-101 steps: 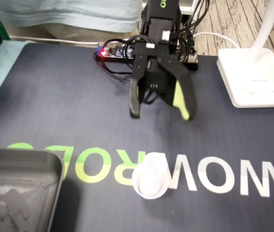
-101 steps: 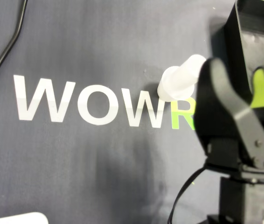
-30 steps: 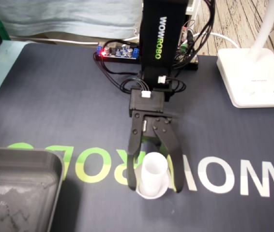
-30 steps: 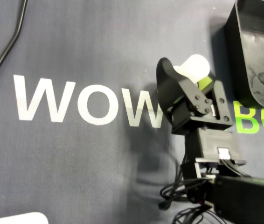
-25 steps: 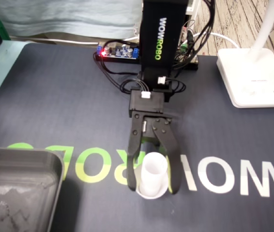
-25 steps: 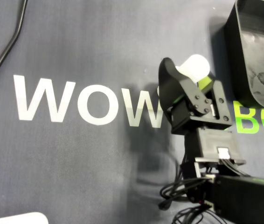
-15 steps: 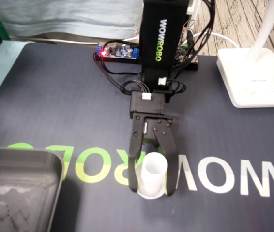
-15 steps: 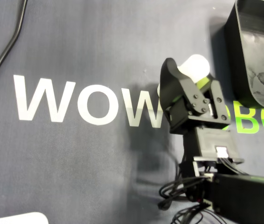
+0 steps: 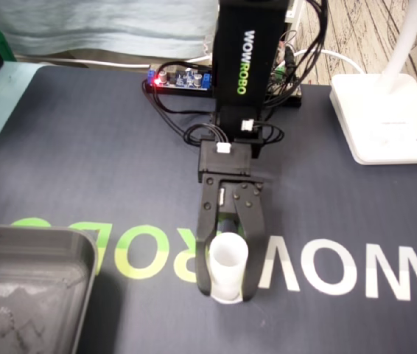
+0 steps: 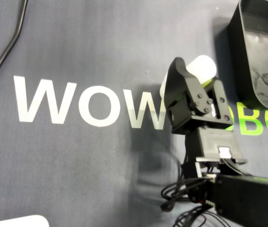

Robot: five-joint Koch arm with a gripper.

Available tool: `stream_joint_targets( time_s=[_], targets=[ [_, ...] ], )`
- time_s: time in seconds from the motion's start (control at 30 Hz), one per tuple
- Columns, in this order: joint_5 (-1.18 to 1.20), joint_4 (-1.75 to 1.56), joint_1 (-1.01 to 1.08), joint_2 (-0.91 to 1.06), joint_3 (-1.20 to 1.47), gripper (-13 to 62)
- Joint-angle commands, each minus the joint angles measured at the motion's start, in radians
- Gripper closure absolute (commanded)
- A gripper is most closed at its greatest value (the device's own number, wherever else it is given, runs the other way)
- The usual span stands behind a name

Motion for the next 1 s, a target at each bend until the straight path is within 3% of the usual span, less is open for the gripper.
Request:
stream_joint_targets(
  time_s=[0.0,0.23,0.57,0.97],
  targets=[
    [0.020,-0.083,0.000,0.002,-0.029,40.1],
    [0.051,-0.083,-0.011,0.000,-0.028,44.9],
    [0.058,-0.081,-0.017,0.018,-0.046,45.1],
    [0.063,0.040,-0.009,0.216,-0.051,45.1]
  ],
)
